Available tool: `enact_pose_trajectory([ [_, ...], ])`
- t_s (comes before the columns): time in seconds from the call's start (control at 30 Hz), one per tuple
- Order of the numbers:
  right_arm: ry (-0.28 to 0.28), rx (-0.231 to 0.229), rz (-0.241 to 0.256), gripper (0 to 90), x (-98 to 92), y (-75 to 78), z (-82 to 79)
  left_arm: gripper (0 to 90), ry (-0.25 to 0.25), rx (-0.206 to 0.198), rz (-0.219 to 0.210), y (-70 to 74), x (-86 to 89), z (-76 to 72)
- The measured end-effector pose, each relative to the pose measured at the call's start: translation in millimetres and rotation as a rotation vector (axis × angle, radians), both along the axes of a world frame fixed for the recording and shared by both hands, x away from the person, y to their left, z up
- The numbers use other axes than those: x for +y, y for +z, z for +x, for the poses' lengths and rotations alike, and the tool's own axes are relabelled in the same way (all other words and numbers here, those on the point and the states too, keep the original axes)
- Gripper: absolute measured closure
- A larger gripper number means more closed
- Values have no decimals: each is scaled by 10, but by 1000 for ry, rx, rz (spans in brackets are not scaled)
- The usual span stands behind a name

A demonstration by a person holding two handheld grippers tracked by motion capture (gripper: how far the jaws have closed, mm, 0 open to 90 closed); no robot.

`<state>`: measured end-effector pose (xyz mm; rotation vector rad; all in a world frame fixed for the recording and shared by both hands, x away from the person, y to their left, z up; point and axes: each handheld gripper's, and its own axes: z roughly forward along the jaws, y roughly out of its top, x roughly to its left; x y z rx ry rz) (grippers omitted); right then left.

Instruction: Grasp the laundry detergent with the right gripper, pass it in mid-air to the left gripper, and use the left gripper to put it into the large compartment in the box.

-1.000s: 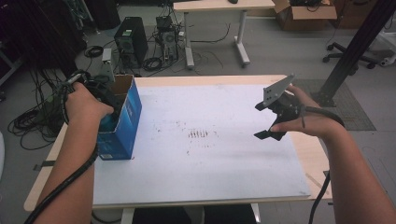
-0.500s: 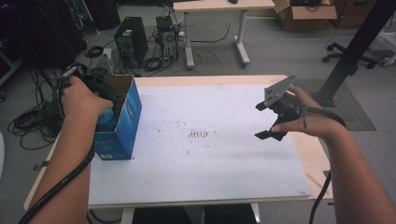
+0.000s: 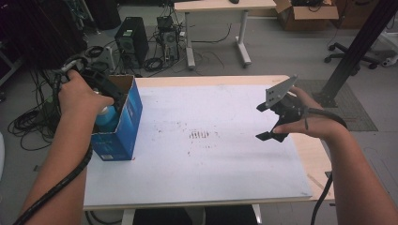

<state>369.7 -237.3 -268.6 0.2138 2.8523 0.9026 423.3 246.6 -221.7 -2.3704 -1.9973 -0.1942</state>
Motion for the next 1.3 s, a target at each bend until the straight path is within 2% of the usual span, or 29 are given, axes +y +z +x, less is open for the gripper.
enact_pose_trajectory([
  [0.17, -4, 1, 0, 24, -18, 8, -16, 44, -38, -9, 3, 51, -89, -13],
  [0.3, -5, -5, -1, 24, -35, 27, -31, 8, -123, -6, 22, 91, -208, -19],
  [0.4, -3, -6, -1, 23, -44, 40, -39, 2, -181, 4, 11, 124, -301, -21],
  [0.43, 0, -6, -3, 24, -47, 42, -39, 2, -203, -12, 4, 147, -344, -26],
  [0.5, 0, -6, -3, 23, -48, 45, -44, 2, -238, -17, -7, 175, -400, -29],
  [0.63, 4, -5, -10, 23, -51, 43, -50, 2, -337, -2, -26, 207, -566, -39],
  [0.73, 0, -2, -13, 24, -66, 46, -43, 2, -420, 10, -22, 226, -690, -51],
  [0.83, 1, -3, -14, 24, -83, 54, -36, 2, -521, 12, -10, 264, -821, -78],
  [0.87, 0, -3, -15, 24, -85, 56, -37, 2, -584, 11, -4, 283, -874, -91],
  [0.9, -1, -1, -13, 24, -89, 63, -39, 2, -614, 8, -4, 292, -906, -99],
  [0.93, 0, -2, -13, 24, -91, 69, -41, 2, -660, -1, -9, 306, -970, -115],
  [1.07, 1, -5, -14, 23, -98, 97, -35, 2, -747, -4, -48, 344, -1094, -134],
  [1.3, 12, -2, -48, 24, -90, 138, -23, 2, -939, 0, -85, 432, -1319, -179],
])
